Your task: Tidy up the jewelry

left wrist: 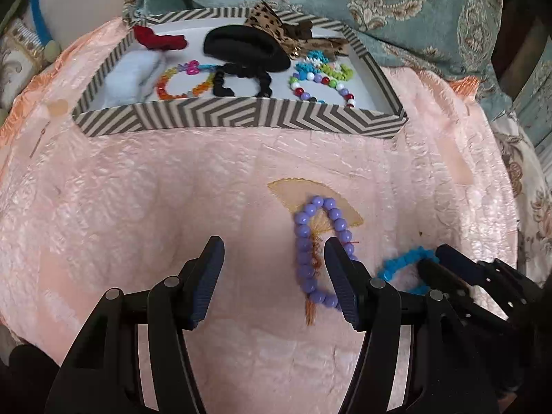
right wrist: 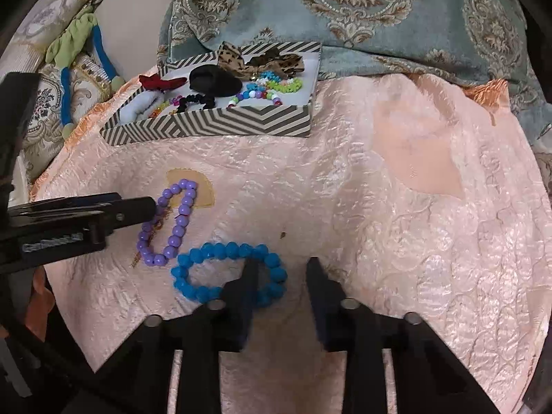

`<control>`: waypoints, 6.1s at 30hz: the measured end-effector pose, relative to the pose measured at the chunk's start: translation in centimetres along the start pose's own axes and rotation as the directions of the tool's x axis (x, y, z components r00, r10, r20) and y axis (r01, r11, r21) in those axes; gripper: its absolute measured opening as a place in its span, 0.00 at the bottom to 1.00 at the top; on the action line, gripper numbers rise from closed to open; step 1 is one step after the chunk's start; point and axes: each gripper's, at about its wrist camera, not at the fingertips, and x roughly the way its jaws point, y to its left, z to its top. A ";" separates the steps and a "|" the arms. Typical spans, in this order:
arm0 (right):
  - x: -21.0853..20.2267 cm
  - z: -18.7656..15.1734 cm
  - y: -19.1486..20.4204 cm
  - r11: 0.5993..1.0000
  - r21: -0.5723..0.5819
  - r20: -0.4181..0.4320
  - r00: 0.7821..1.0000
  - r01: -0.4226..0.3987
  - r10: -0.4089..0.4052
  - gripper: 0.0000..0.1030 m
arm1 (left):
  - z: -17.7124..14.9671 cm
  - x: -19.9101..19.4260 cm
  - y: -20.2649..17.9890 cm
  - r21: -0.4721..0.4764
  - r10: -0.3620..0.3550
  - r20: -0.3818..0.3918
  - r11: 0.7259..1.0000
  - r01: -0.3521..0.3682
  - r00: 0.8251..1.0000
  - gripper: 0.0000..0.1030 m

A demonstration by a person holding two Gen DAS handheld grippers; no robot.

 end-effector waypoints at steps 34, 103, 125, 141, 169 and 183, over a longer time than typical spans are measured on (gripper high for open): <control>-8.0 8.1 1.5 0.994 -0.044 0.212 0.971 -0.100 0.107 0.08 | 6.4 -11.1 9.7 -0.065 0.043 0.211 0.997 -0.030 0.976 0.08; 10.5 18.2 0.7 0.993 -0.091 0.013 0.997 0.081 -0.080 0.08 | 20.3 6.9 10.6 -0.094 0.225 0.114 0.972 -0.215 0.968 0.20; 1.7 14.9 3.2 0.998 0.038 0.161 0.986 -0.048 0.041 0.56 | 13.7 -2.2 7.5 -0.073 0.191 0.246 0.981 -0.179 0.950 0.49; -3.6 13.0 6.7 0.999 0.033 0.247 0.969 -0.008 -0.001 0.67 | 7.2 -8.7 6.1 -0.093 0.233 0.339 0.972 -0.214 0.911 0.49; -6.0 11.6 7.8 1.000 0.011 0.265 0.964 0.000 -0.003 0.68 | 4.1 -12.0 5.6 -0.108 0.287 0.410 0.958 -0.267 0.866 0.49; -5.4 11.5 8.2 1.000 -0.001 0.247 0.969 -0.006 0.006 0.69 | 3.8 -11.7 5.6 -0.102 0.289 0.406 0.957 -0.272 0.867 0.49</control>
